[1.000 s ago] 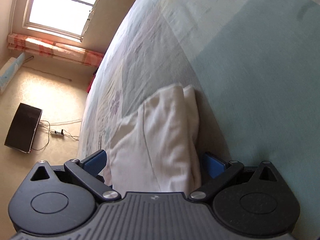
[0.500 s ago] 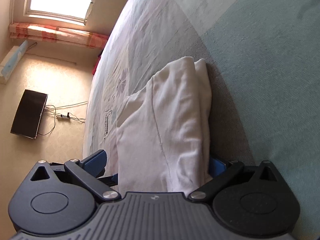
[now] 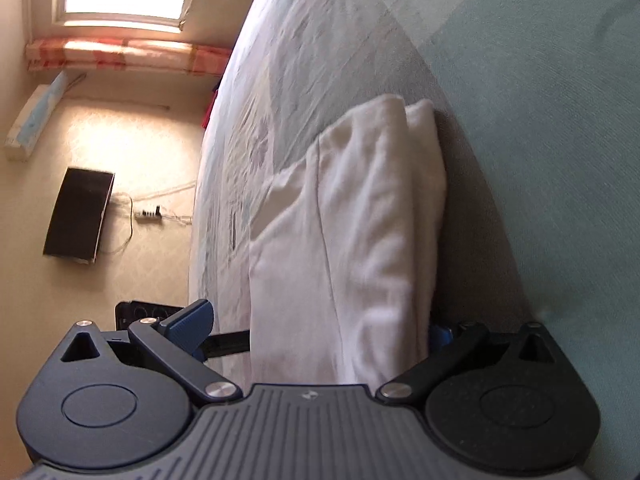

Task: Fold clothes
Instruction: 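Close both grippers on the sweatshirt bundle and lift it off the bed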

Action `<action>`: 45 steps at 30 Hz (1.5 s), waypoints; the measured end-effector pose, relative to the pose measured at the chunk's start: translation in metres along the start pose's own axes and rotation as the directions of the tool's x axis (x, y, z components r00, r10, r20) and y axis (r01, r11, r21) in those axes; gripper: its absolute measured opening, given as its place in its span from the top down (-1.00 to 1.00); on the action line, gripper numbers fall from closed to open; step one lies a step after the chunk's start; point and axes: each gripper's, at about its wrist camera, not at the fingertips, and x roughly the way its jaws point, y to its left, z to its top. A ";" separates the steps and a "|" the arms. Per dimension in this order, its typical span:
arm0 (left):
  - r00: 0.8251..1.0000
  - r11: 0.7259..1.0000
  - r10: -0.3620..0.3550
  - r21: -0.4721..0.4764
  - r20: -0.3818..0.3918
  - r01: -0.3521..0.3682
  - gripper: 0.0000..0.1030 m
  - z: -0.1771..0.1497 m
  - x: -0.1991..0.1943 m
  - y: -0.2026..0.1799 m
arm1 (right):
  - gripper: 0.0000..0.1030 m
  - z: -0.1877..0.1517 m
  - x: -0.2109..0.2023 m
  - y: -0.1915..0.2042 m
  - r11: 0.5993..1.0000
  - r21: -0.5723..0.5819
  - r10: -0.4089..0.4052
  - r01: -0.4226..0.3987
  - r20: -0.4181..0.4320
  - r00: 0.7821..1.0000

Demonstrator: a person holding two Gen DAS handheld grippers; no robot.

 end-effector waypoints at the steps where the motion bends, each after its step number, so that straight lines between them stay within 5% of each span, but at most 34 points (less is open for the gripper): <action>1: 1.000 1.000 0.006 -0.004 -0.002 -0.006 -0.96 0.002 0.003 -0.002 | -1.00 0.000 0.001 0.001 1.000 -0.002 0.000 0.000 0.000 1.000; 17: 0.998 1.000 0.026 -0.004 -0.053 -0.026 -0.96 0.010 0.009 -0.014 | -1.00 -0.005 0.008 0.009 0.999 -0.044 0.002 0.000 0.042 0.999; 45: 0.997 0.996 -0.071 -0.048 -0.009 0.070 -0.96 0.001 0.010 -0.046 | -1.00 -0.003 -0.023 0.040 0.993 -0.116 0.041 -0.030 0.088 0.995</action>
